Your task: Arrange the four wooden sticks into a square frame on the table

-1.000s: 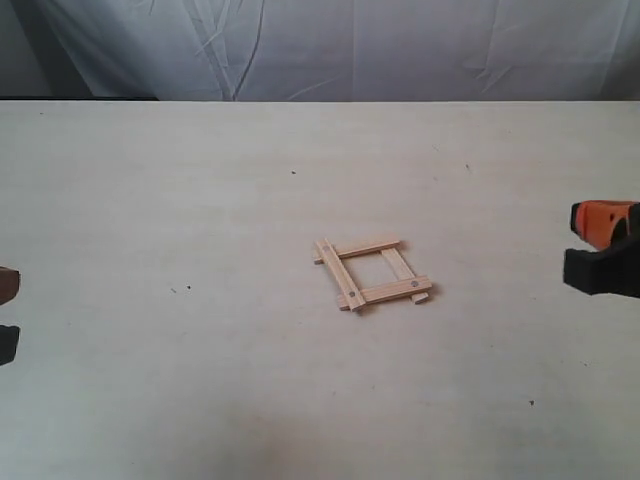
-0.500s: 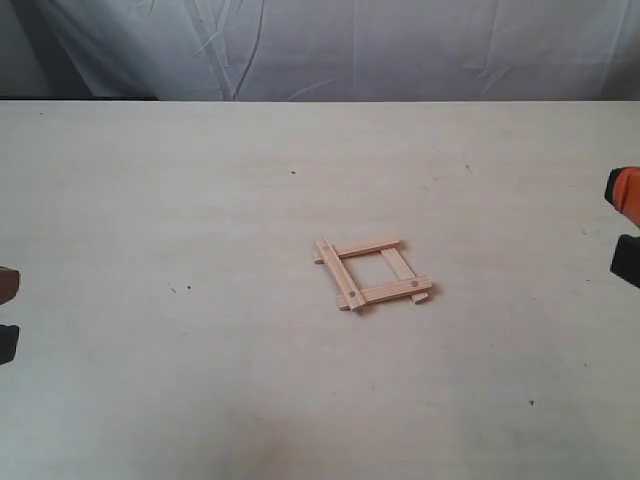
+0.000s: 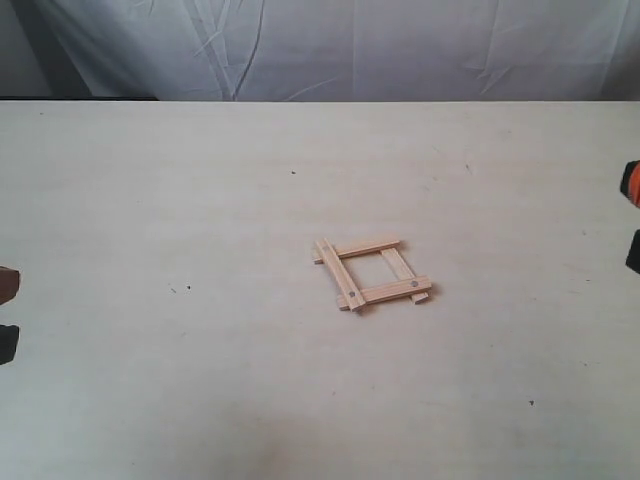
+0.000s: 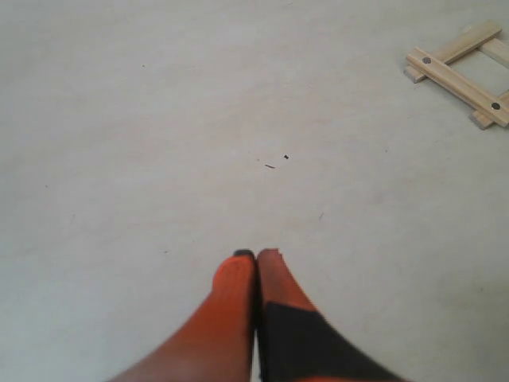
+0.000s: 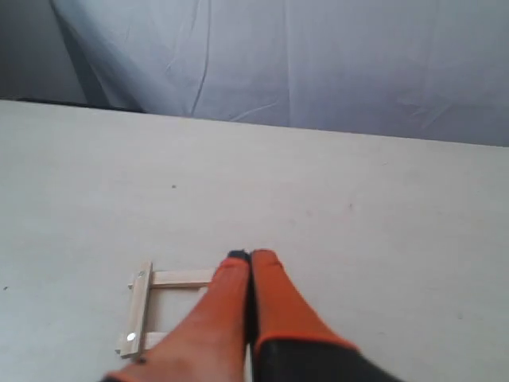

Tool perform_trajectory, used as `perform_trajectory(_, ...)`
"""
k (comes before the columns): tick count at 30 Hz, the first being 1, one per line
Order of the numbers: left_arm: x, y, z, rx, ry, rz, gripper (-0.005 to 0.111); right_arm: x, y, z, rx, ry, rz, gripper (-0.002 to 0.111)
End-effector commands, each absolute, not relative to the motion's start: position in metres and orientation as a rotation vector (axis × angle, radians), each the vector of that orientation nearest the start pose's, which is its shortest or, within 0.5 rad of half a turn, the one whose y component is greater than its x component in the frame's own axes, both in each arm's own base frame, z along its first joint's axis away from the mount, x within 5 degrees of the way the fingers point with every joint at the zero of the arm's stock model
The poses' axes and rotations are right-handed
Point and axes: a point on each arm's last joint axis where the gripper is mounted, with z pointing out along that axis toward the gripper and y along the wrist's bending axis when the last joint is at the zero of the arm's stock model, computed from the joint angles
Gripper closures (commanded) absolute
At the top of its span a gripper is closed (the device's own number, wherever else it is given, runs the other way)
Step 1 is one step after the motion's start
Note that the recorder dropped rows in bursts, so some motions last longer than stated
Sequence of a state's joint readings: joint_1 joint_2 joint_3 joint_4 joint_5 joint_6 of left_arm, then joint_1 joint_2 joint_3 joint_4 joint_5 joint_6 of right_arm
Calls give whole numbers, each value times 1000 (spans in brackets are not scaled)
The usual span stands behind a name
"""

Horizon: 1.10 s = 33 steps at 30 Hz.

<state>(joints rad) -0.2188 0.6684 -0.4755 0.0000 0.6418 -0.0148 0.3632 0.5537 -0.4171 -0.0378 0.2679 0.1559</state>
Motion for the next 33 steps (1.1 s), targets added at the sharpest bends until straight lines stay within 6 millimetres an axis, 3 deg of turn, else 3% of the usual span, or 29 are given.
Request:
perform_trajectory(1, 118, -25, 262, 232, 2293, -101, 107, 103, 24, 290, -114, 1826, 225, 109)
perform_trajectory(7, 118, -25, 262, 232, 2293, -101, 107, 74, 3, 272, 52, 1763, 101, 109)
perform_trajectory(14, 118, -25, 262, 232, 2293, -101, 107, 54, -2, 255, 112, 1733, 52, 109)
perform_trajectory(19, 118, -25, 262, 232, 2293, -101, 107, 54, -2, 241, 87, 1797, 24, 109)
perform_trajectory(24, 118, -24, 262, 233, 2293, -99, 107, 51, -1, 242, -21, 1779, -32, 109)
perform_trajectory(29, 118, -24, 262, 233, 2293, -99, 107, 51, -1, 236, -22, 1786, -32, 109)
perform_trajectory(33, 118, -24, 262, 233, 2293, -99, 107, 51, 0, 200, -14, 1800, -20, 109)
